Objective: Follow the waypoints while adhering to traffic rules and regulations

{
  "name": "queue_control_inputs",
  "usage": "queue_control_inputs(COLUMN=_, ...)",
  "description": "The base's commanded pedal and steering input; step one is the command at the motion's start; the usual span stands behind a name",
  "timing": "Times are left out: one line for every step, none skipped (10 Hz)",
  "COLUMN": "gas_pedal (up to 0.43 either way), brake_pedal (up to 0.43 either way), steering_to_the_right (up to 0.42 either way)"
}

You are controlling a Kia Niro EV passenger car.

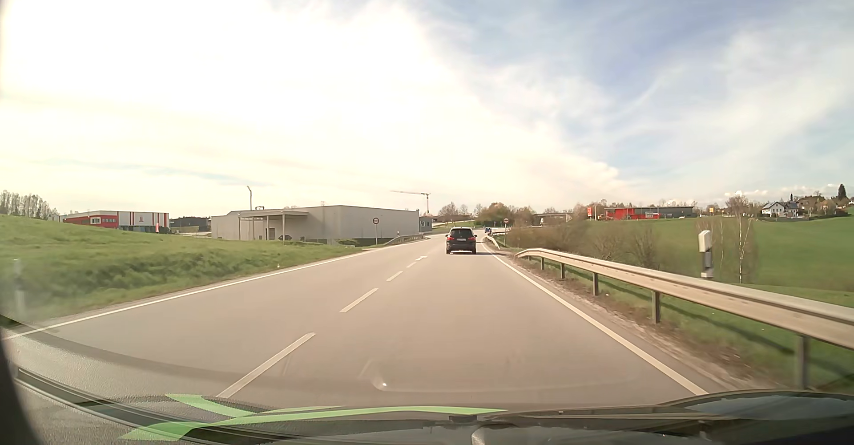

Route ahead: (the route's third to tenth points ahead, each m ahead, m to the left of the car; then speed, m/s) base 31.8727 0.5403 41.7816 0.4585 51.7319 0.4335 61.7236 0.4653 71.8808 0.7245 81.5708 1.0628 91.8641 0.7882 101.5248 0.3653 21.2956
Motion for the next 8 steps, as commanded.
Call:
queue_control_inputs(gas_pedal=0.098, brake_pedal=0.0, steering_to_the_right=0.002)
queue_control_inputs(gas_pedal=0.098, brake_pedal=0.0, steering_to_the_right=0.001)
queue_control_inputs(gas_pedal=0.098, brake_pedal=0.0, steering_to_the_right=0.001)
queue_control_inputs(gas_pedal=0.11, brake_pedal=0.0, steering_to_the_right=0.002)
queue_control_inputs(gas_pedal=0.11, brake_pedal=0.0, steering_to_the_right=0.002)
queue_control_inputs(gas_pedal=0.11, brake_pedal=0.0, steering_to_the_right=0.001)
queue_control_inputs(gas_pedal=0.11, brake_pedal=0.0, steering_to_the_right=0.003)
queue_control_inputs(gas_pedal=0.11, brake_pedal=0.0, steering_to_the_right=0.003)
